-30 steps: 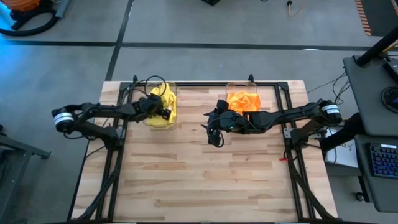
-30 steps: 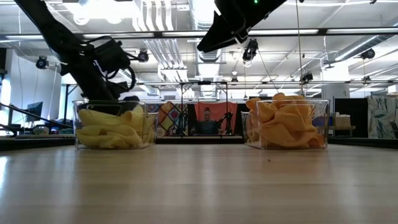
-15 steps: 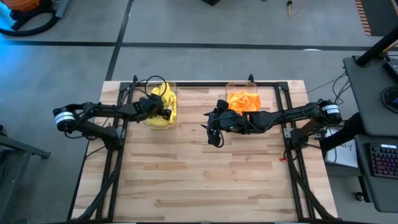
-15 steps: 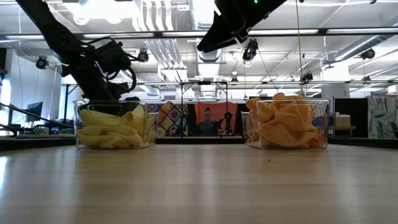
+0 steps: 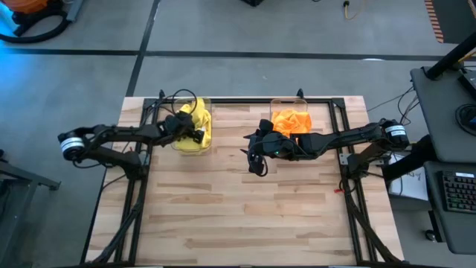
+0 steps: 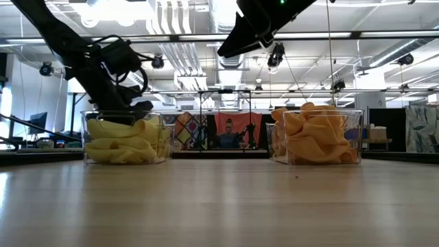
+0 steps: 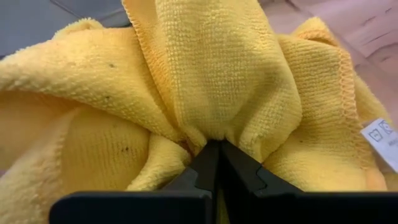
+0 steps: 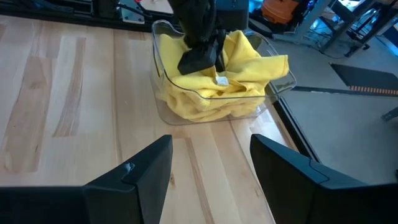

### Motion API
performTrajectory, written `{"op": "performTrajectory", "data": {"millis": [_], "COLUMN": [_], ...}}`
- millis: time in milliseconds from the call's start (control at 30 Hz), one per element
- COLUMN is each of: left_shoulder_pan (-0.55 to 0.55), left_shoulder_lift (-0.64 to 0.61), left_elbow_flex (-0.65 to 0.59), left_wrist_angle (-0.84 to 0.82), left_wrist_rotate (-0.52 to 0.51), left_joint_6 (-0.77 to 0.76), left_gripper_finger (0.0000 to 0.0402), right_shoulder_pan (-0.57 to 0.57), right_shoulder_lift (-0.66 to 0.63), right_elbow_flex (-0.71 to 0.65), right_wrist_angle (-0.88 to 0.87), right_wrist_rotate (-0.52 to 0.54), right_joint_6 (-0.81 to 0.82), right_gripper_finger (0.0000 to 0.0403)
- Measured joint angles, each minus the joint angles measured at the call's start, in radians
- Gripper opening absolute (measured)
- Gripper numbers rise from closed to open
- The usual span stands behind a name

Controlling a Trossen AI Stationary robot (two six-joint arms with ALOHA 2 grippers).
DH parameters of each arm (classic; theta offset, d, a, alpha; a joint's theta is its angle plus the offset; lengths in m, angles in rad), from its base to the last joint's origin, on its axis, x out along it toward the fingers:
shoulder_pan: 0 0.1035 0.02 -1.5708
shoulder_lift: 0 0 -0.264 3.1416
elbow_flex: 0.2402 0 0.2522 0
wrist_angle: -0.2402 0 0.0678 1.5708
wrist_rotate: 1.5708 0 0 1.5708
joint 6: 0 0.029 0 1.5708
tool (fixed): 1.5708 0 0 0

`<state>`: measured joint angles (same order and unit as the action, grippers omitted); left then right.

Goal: Sort microfiber towel by color & place in baskets
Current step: Put the yellow microfiber cloth into the left transparent bin, then return to Home Position

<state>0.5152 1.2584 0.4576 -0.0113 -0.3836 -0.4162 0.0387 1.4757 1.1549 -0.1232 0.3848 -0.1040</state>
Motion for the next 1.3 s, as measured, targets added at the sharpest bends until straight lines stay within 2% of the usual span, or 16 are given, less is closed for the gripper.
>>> {"op": "performTrajectory", "data": {"millis": [467, 1000, 1167, 1300], "left_shoulder_pan": [-0.001, -0.007, -0.084, -0.197], "left_shoulder_lift": [-0.107, -0.367, -0.485, -0.611], "left_elbow_flex": [0.0, 0.001, 0.001, 0.001], "left_wrist_angle": [-0.028, -0.079, -0.103, -0.102], "left_wrist_rotate": [0.004, 0.008, 0.016, -0.033], "left_joint_6": [0.004, 0.064, 0.121, 0.169], "left_gripper_finger": [0.0, 0.0, 0.0, 0.0], "right_shoulder_pan": [0.0, 0.002, 0.011, 0.013], "right_shoulder_lift": [0.0, -0.004, -0.037, -0.095], "right_elbow_flex": [0.0, 0.0, -0.015, -0.086], "right_wrist_angle": [0.0, 0.032, 0.031, 0.052], "right_wrist_rotate": [0.0, 0.0, 0.001, 0.0], "right_joint_6": [0.0, -0.06, -0.091, -0.093], "right_gripper_finger": [0.0215, 0.0214, 0.02, 0.0182]}}
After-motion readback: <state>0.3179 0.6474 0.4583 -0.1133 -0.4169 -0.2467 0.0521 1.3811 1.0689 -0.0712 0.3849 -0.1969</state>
